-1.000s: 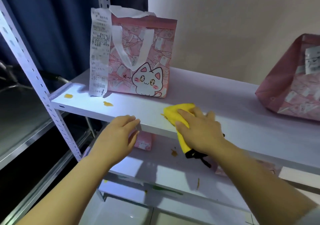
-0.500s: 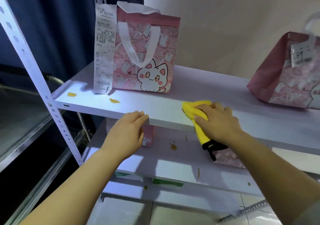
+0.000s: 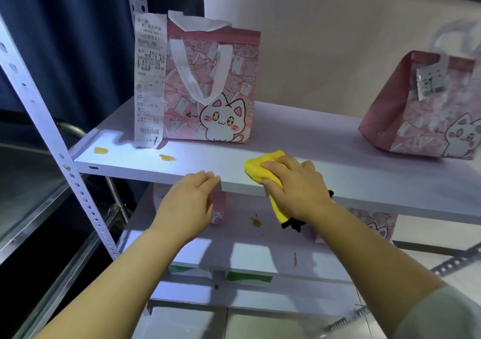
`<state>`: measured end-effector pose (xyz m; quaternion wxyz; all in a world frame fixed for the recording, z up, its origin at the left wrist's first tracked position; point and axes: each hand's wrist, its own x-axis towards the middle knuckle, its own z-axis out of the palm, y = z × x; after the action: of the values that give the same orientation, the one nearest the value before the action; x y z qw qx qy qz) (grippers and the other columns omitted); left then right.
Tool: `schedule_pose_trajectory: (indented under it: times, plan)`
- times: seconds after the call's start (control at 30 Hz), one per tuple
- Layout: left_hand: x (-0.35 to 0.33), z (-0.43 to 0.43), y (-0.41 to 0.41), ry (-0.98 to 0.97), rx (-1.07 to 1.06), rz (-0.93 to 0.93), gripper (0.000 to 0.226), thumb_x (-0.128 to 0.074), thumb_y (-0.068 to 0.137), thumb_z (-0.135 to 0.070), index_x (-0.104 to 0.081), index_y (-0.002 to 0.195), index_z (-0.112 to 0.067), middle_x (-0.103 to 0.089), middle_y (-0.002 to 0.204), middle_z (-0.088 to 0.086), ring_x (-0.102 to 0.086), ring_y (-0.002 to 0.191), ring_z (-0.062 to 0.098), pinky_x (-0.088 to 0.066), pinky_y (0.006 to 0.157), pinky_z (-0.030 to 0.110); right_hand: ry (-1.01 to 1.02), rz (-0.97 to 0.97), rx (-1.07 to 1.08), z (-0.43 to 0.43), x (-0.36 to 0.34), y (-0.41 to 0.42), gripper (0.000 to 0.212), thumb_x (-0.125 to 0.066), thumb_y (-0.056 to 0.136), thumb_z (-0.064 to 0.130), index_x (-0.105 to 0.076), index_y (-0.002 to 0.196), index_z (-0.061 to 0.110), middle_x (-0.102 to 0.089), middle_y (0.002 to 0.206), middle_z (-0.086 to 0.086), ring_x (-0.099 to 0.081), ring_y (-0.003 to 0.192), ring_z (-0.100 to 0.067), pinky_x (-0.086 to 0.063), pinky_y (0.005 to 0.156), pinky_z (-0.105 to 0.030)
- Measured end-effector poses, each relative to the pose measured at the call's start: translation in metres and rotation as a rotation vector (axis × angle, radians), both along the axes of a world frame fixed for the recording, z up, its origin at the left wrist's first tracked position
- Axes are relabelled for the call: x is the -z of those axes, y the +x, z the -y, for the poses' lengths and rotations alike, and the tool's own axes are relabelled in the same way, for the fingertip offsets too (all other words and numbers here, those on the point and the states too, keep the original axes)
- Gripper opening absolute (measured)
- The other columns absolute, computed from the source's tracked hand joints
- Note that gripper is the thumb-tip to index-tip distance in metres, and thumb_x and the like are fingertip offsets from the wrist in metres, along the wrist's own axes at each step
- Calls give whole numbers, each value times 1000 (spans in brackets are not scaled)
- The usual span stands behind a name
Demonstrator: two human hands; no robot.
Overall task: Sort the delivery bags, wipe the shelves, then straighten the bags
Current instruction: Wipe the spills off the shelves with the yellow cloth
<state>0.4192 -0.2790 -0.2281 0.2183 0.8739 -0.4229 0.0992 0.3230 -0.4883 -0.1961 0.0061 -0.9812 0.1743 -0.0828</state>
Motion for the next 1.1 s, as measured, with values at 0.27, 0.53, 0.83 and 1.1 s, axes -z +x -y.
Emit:
schedule_pose_trajectory:
  times: [0.27, 0.53, 0.83, 1.1]
  plan:
    - [-16, -6, 14, -79, 45, -35, 32, -47, 93, -28, -57, 122, -19, -57, 120, -5, -52, 110, 18, -43, 85, 28, 45, 148, 70, 17, -22, -3, 36, -39, 96, 40, -50, 127, 25, -60, 118, -7, -54, 103, -31, -42, 76, -36]
    - [-66, -16, 81, -341, -193, 72, 42, -62, 86, -22, -53, 126, -12, -49, 124, 10, -44, 114, 31, -33, 95, 35, 213, 632, -57, 14, -59, 42, 39, -38, 89, 43, -57, 118, 26, -66, 106, 3, -56, 91, -21, -30, 68, -27]
    - [-91, -3, 157, -323, -452, -165, 86, -68, 80, -31, -12, 145, -24, -39, 131, 20, -55, 103, 38, -47, 88, 45, 319, 789, -116, 36, -77, 93, 30, -41, 86, 44, -55, 110, 32, -57, 92, 9, -49, 82, -18, -35, 68, -29]
    - [-87, 36, 189, -315, -299, -182, 88, -67, 82, -16, -10, 147, -32, -36, 146, 9, -40, 129, 29, -36, 100, 38, 318, 814, -97, 68, -70, 98, 28, -42, 86, 47, -54, 109, 34, -57, 93, 11, -53, 84, -17, -38, 71, -30]
